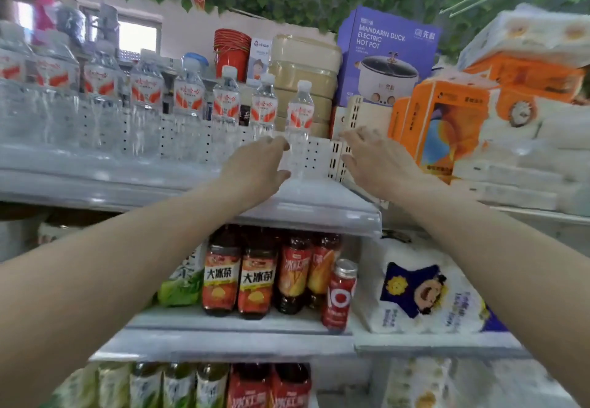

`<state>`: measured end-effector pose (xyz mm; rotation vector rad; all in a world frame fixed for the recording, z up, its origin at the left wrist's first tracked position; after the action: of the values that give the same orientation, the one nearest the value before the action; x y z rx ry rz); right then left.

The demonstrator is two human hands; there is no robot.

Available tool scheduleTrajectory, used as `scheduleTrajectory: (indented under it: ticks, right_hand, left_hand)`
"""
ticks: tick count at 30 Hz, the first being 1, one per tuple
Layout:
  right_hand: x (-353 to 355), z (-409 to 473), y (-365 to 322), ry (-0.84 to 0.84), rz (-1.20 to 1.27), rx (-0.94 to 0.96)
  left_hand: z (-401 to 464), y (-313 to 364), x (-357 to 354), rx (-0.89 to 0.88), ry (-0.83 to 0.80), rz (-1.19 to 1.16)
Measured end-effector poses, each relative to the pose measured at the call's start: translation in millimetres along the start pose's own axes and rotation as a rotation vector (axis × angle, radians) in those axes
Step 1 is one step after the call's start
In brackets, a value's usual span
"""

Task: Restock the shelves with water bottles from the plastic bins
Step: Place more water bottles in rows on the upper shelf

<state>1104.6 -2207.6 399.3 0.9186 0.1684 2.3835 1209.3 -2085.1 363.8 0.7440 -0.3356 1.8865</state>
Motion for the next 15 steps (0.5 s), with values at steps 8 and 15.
scheduleTrajectory:
  ticks: [8, 15]
  right_hand:
    - [2, -148, -33, -0.031, 0.017, 0.179]
    - [-57, -286, -70, -0.147, 0.142, 0.184]
  left_hand:
    - [-119, 64, -3, -0.104, 0.035, 0.074]
    - [-244, 79, -70, -0.185, -0.068, 0.106]
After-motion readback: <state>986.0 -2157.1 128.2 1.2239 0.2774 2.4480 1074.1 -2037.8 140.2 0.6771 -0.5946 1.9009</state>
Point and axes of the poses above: each hand's wrist, its own z-axis towards the middle knuckle, its own x-axis out of the back of the hand, y = z × x, the point moved 9 cm from there along z, towards the middle knuckle, and after that the axes turned 9 degrees about y, right-handed, at the moved point
